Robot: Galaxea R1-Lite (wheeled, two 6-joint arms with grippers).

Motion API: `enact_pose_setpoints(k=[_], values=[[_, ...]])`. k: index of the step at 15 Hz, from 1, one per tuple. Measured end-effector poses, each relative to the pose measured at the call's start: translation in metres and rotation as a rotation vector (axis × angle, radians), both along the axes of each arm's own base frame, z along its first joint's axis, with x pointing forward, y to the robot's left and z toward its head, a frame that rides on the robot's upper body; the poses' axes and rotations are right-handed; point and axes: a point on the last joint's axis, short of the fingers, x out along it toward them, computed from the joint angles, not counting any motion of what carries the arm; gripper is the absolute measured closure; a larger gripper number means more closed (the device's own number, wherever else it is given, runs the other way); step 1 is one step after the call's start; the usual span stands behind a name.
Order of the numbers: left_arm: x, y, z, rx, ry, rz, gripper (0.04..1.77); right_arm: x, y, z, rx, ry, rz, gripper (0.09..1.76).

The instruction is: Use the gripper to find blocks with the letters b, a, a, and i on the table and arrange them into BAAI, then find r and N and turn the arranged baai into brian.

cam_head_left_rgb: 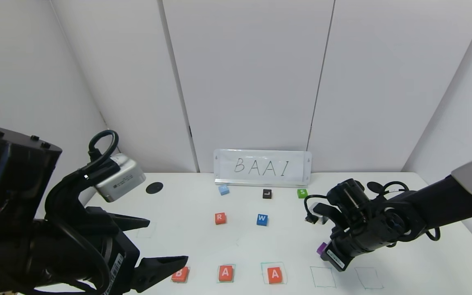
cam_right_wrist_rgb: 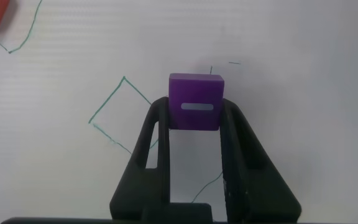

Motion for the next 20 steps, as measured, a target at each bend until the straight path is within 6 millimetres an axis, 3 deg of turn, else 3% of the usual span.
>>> enact_pose_setpoints(k=[13,20], values=[[0.003,0.003,0.000,0.012,-0.008,0.013,0.09,-0.031,-0.009,0.006,-0.079,0.003,0.562,1.32],[0.006,0.003,-0.008,0.043,0.010,0.001,0.09,-0.031,-0.005,-0.001,-0.107,0.012,0.673,1.32]])
